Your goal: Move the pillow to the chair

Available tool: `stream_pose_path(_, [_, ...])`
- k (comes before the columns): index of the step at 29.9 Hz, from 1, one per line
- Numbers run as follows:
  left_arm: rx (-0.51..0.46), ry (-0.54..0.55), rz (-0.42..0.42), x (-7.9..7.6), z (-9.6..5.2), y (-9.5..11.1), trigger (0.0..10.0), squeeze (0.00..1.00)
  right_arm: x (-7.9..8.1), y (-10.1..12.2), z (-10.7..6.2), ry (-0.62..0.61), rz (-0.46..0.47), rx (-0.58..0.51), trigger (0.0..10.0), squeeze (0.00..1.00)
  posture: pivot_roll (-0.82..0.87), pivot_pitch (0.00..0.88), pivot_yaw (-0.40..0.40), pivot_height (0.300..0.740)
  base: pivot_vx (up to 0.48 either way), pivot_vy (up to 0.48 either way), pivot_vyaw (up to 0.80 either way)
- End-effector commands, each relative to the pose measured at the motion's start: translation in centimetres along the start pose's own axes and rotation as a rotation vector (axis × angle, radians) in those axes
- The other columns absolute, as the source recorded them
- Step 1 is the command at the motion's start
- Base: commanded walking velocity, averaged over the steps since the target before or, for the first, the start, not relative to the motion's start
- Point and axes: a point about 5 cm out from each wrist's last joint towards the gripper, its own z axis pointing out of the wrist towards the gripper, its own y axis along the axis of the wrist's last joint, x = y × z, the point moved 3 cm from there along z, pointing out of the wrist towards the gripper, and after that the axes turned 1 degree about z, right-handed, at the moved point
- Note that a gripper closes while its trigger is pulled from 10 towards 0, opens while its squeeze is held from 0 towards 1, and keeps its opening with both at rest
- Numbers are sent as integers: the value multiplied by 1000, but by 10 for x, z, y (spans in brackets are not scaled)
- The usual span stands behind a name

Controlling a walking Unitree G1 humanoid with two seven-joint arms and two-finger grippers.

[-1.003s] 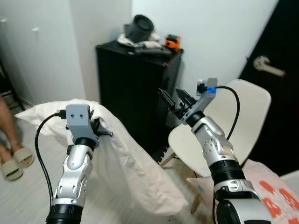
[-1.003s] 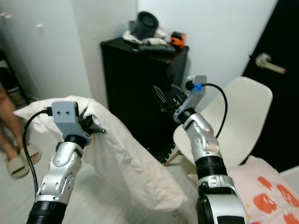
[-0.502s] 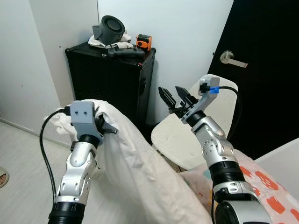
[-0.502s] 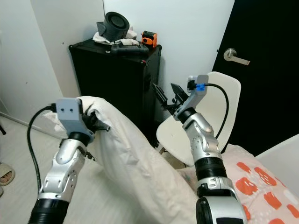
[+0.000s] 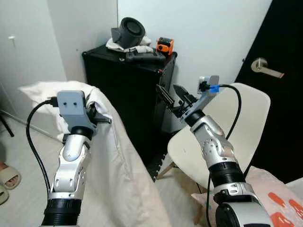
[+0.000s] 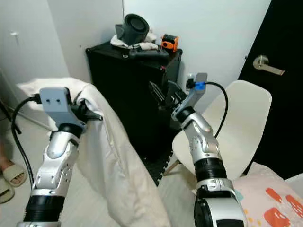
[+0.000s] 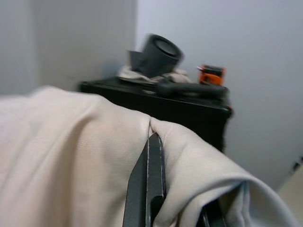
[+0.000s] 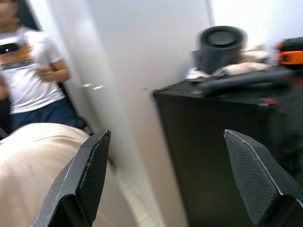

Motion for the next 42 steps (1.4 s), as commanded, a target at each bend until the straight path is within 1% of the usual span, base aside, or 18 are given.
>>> stream_pose_path(1, [-150,-68,-16,-19,10,37,10000,0,-9,5,-4,-31,-2,-8,10000,0,43,0,-54,707,334,0,-763])
stream_pose_path(5, [-160,-82,-16,-22,11,41,10000,0,-10,6,-4,-36,10,-14,10000,0,45,0,-52,707,334,0,-652])
stream_pose_path(7, [-163,-98,-24,-24,11,43,10000,0,-10,6,-4,-41,-12,-7,10000,0,45,0,-51,707,330,0,-712])
stream_pose_path(11, [-167,-118,-24,-28,11,45,10000,0,-12,7,-4,-54,-16,-11,10000,0,47,0,-48,707,330,0,-708])
stream_pose_path(13, [-172,-125,-24,-30,12,47,10000,0,-13,8,-4,-58,3,-23,10000,0,48,0,-46,707,313,0,-716])
stream_pose_path(15, [-175,-125,-23,-30,12,48,10000,0,-13,9,-4,-60,17,-32,10000,0,48,0,-46,707,311,0,-706])
stream_pose_path(17, [-177,-126,-26,-30,12,48,10000,0,-14,10,-5,-63,22,-41,10000,0,46,0,-45,707,315,0,0])
stream_pose_path(21, [-178,-134,-30,-31,12,49,10000,0,-14,9,-5,-69,4,-32,10000,0,47,0,-43,707,315,0,-577])
stream_pose_path(25, [-206,-182,-50,-40,13,58,10000,0,-18,11,-5,-96,-2,-32,10000,0,49,0,-37,707,309,0,-741])
stream_pose_path(27, [-206,-182,-50,-40,13,58,10000,0,-18,11,-5,-96,-2,-32,10000,0,49,0,-37,707,296,0,-738])
stream_pose_path(29, [-219,-230,-61,-49,12,63,10000,0,-21,9,-6,-119,11,-32,10000,0,49,0,-33,707,141,0,-713])
stream_pose_path(30, [-219,-230,-61,-49,12,63,10000,0,-21,9,-6,-119,11,-32,10000,0,49,0,-33,707,0,0,-688])
stream_pose_path(31, [-214,-245,-61,-52,11,62,10000,0,-23,9,-7,-129,19,-33,10000,0,50,0,-33,707,0,0,0])
stream_pose_path(33, [-204,-255,-58,-55,10,60,10000,0,-24,7,-8,-142,25,-31,10000,0,49,0,-29,707,0,0,0])
stream_pose_path(41, [-198,-274,-61,-57,10,58,10000,0,-28,5,-8,-168,28,-23,10000,0,49,0,-23,707,0,0,0])
stream_pose_path(42, [-199,-274,-57,-57,11,59,10000,0,-30,5,-9,-185,27,-22,10000,0,49,0,-20,707,0,0,0])
